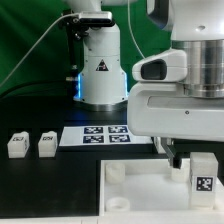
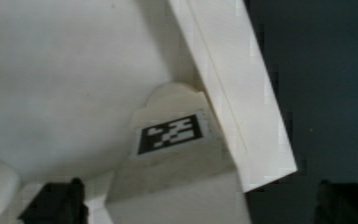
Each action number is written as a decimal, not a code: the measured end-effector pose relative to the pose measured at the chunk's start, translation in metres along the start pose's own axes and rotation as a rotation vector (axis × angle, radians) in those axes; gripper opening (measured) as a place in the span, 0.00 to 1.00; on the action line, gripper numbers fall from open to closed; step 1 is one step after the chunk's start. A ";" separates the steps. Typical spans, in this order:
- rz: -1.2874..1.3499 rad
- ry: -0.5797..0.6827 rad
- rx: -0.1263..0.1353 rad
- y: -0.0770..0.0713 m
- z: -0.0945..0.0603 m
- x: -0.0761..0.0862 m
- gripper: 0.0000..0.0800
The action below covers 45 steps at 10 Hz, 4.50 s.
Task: Assemble one leg
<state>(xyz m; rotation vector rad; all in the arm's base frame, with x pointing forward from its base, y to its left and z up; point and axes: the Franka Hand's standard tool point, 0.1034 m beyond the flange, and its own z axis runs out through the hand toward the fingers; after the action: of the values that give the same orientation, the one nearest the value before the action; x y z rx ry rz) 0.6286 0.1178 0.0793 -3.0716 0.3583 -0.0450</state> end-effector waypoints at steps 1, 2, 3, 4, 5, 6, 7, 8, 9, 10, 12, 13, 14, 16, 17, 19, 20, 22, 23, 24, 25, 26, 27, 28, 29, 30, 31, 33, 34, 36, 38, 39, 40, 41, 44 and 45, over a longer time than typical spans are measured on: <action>-0.112 0.001 -0.002 0.001 0.000 0.000 0.81; -0.112 0.003 -0.001 0.001 0.000 0.000 0.81; -0.111 0.003 -0.001 0.001 0.000 0.000 0.81; -0.111 0.003 -0.001 0.001 0.000 0.000 0.65; -0.111 0.003 -0.001 0.001 0.000 0.000 0.65; -0.102 0.003 -0.001 0.001 0.000 0.000 0.48; -0.062 0.003 -0.001 0.001 0.000 0.000 0.36; -0.045 0.003 0.000 0.001 0.001 0.000 0.36; 0.050 0.003 0.000 0.002 0.001 0.001 0.36; 0.123 0.003 -0.001 0.002 0.000 0.001 0.36; 0.538 0.003 -0.007 0.004 0.001 0.001 0.36; 0.713 -0.003 -0.008 0.005 0.001 0.002 0.36; 0.891 -0.015 -0.005 0.007 0.001 0.003 0.36; 1.177 -0.032 0.026 0.010 0.002 0.002 0.36; 1.321 -0.043 0.030 0.008 0.002 0.000 0.37; 1.387 -0.046 0.029 0.007 0.003 -0.001 0.37; 1.383 -0.046 0.028 0.007 0.003 -0.001 0.50; 1.285 -0.043 0.027 0.007 0.004 -0.002 0.74; 1.174 -0.042 0.024 0.003 0.007 -0.004 0.74; 1.016 -0.032 0.018 -0.001 0.007 -0.006 0.80; 0.874 -0.024 0.016 -0.003 0.006 -0.006 0.81; 0.784 -0.023 0.016 -0.001 0.006 -0.006 0.81; 0.675 -0.023 0.016 0.000 0.007 -0.006 0.81; 0.590 -0.022 0.017 0.000 0.007 -0.006 0.81; 0.470 -0.019 0.016 0.000 0.007 -0.006 0.81; 0.297 0.008 0.001 -0.002 0.006 -0.002 0.81; 0.118 0.030 0.000 -0.003 0.004 0.001 0.81; -0.062 0.046 -0.005 -0.003 0.004 0.003 0.81; -0.059 0.046 -0.006 -0.003 0.004 0.003 0.81; -0.057 0.046 -0.006 -0.003 0.004 0.003 0.48; -0.030 0.044 -0.008 0.001 0.005 0.003 0.37; -0.015 0.044 -0.008 0.002 0.005 0.004 0.37; -0.015 0.044 -0.008 0.002 0.005 0.004 0.37; 0.163 0.038 0.002 0.003 0.005 0.003 0.37; 0.807 -0.009 0.027 0.008 0.006 0.003 0.37; 0.967 -0.020 0.036 0.009 0.006 0.002 0.37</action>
Offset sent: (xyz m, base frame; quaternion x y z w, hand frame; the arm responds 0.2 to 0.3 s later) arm 0.0000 0.0000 0.0000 0.0000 0.0000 0.0000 1.0000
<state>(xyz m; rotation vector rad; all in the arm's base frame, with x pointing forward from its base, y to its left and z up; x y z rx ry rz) 0.6287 0.1084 0.0727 -2.5167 1.7204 0.0186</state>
